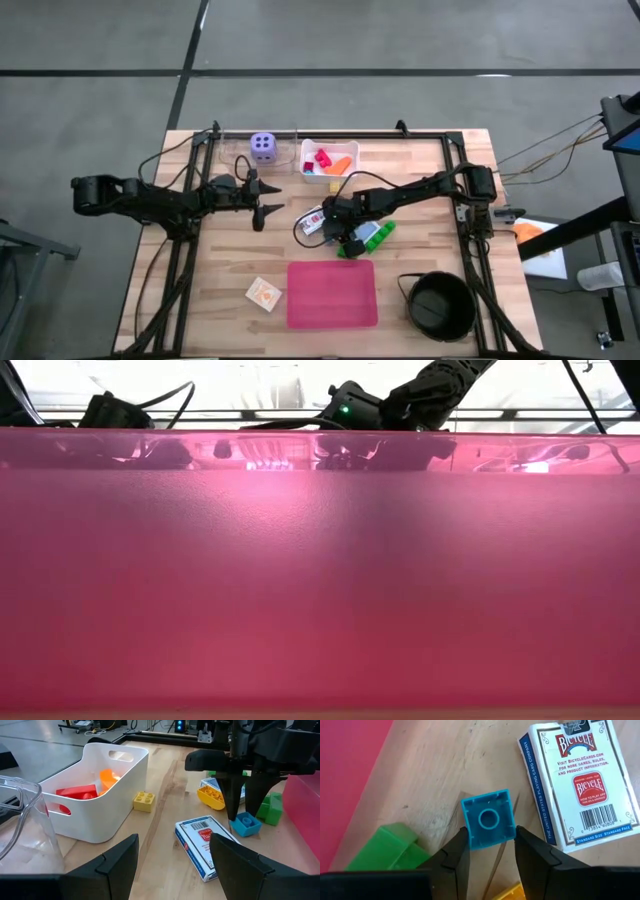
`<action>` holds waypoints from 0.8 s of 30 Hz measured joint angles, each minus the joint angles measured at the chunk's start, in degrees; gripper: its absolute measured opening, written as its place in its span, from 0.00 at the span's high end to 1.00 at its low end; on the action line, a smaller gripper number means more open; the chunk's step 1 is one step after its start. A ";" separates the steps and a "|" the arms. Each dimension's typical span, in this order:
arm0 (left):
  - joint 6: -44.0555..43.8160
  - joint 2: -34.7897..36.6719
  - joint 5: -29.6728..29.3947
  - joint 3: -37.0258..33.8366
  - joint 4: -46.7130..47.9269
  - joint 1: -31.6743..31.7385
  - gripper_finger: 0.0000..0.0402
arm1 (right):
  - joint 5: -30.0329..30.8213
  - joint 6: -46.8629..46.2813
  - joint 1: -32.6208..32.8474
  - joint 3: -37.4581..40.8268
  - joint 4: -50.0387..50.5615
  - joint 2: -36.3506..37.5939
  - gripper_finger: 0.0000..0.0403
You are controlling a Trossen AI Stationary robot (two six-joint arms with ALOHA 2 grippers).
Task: Pick & Place Toys
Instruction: Put the blue four stud game piece into the white bin
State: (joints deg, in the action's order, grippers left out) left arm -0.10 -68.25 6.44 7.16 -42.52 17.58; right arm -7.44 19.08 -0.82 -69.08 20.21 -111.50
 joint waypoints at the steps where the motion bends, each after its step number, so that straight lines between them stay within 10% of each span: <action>1: 0.00 0.00 0.00 0.00 0.01 0.00 0.39 | 0.02 0.02 0.00 0.00 0.02 0.06 0.70; 16: 0.00 0.00 0.00 0.00 0.01 0.00 0.39 | -1.37 1.52 -1.02 0.15 -3.08 6.52 0.70; 24: 0.00 0.00 -0.01 -0.02 0.20 0.00 0.39 | -18.59 -3.82 -4.56 8.72 -36.76 7.35 0.70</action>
State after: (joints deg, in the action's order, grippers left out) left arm -0.10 -68.25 6.42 7.14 -42.32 17.58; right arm -26.03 15.26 -5.38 -60.36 -16.55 -104.14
